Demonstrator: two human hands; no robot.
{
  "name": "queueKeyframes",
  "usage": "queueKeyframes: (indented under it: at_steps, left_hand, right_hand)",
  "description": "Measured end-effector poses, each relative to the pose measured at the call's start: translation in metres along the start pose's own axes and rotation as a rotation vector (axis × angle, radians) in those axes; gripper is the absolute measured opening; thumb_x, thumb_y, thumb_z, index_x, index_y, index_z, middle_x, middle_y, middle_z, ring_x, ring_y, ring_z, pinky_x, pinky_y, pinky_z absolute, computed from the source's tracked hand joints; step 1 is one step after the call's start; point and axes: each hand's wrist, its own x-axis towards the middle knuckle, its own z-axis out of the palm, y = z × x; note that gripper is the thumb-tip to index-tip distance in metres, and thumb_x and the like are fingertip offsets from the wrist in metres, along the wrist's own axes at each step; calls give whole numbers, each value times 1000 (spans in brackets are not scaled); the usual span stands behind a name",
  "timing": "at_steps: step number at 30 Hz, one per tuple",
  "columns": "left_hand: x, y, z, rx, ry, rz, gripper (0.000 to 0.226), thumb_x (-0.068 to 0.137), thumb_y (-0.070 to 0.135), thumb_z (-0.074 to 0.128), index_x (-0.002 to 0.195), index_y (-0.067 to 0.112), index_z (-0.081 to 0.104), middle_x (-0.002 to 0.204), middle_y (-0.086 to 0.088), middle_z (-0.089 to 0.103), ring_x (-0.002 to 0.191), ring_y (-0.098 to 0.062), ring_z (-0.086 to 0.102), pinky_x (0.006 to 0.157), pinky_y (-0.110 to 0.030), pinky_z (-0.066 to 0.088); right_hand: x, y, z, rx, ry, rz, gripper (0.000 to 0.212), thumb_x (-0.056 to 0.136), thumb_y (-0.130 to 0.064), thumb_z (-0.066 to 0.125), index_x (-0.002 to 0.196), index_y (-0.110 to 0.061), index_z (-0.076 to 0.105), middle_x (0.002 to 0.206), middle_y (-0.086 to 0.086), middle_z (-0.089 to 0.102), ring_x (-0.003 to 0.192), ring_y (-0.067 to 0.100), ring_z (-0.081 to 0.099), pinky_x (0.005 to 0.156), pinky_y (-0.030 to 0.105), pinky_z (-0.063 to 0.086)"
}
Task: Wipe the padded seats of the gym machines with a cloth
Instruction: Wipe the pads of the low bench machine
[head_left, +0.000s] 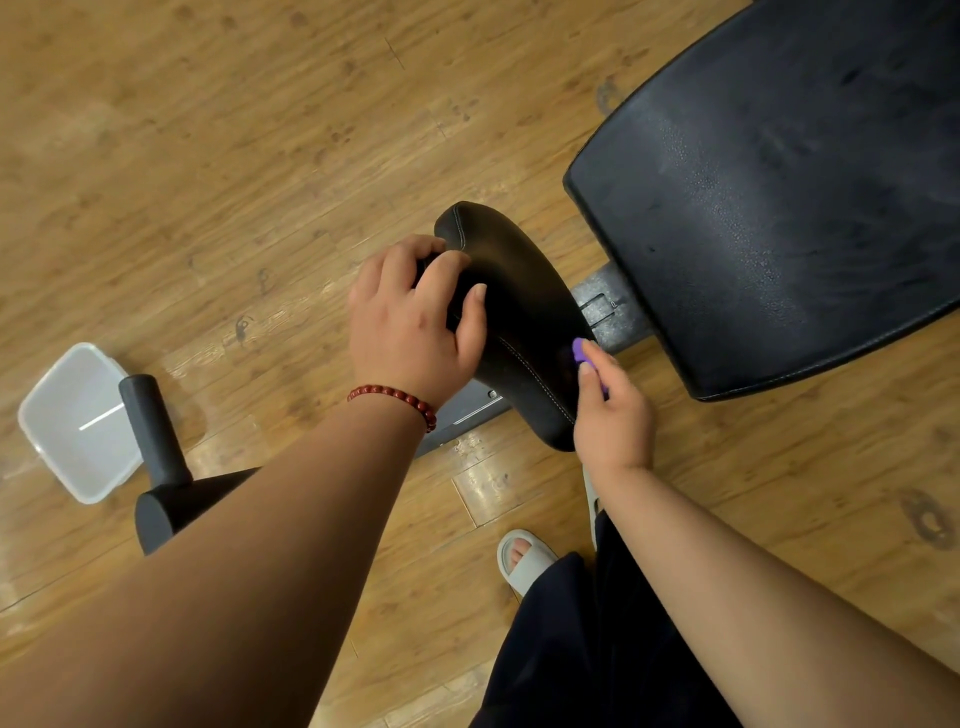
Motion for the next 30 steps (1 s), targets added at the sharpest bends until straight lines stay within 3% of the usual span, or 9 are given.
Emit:
queueKeyframes:
  at_steps: [4,6,9,11,14,17,20,24,30]
  left_hand:
    - [-1,0,0,2,-6,-5,32,92,34,49,101,10,69,108,-10,63,99,-31,58,84,-41,45]
    - [0,-1,-1,2,-6,-3,32,92,35,49,101,10,69,107,-10,63,99,-31,58,84,-41,45]
    - [-1,0,-1,-1,0,-5,31,92,34,50,100,11,69,107,-10,63,98,-30,58,82,-40,45]
    - [-1,0,-1,-2,9,-4,30,91,34,51,100,11,69,107,-9,63,97,-29,57,82,-39,44]
    - [-1,-1,-1,3,10,-1,30,91,34,51,101,11,69,108,-9,63,99,-29,57,83,-38,42]
    - [0,-3,0,-5,6,1,31,91,34,52,101,11,69,108,-9,63,99,-30,58,83,-40,44]
    - [0,-3,1,-24,-12,1,32,91,35,51,101,11,69,108,-9,63,99,-30,58,83,-41,45]
    - [1,-4,0,-27,-21,-8,33,91,37,50,101,12,69,108,-9,63,100,-30,58,83,-40,45]
    - [1,-3,-1,-30,-11,-6,34,90,37,50,102,11,69,109,-9,63,100,-29,57,85,-37,40]
  right_hand:
    - [-9,-1,0,-50,-60,-225,34,100,-14,49,133,-18,57,129,-16,51,121,-5,45,92,-3,32]
    - [2,2,-3,-90,-49,-105,34,101,-19,48,133,-21,57,123,-18,53,117,-4,47,89,2,34]
    - [27,7,-9,33,21,311,33,102,-20,46,131,-20,60,127,-7,61,119,11,54,87,18,40]
    - [31,0,-9,41,34,387,32,102,-19,46,130,-20,61,128,-4,62,119,15,56,87,20,41]
    - [11,-24,1,-73,-32,118,32,101,-21,47,131,-23,60,120,-17,58,112,1,52,79,3,40]
    - [-6,-34,10,-45,-78,-101,33,100,-21,49,132,-26,58,124,-20,55,116,-6,48,89,2,38]
    - [19,-41,12,-65,-130,-44,33,101,-24,47,131,-27,60,119,-21,57,110,-6,50,85,1,37]
    - [50,-59,20,-61,-178,92,31,101,-23,47,129,-27,62,122,-13,62,115,8,56,98,26,47]
    - [21,-73,18,107,-269,-131,34,101,-20,48,132,-27,58,117,-30,52,106,-23,47,88,-1,38]
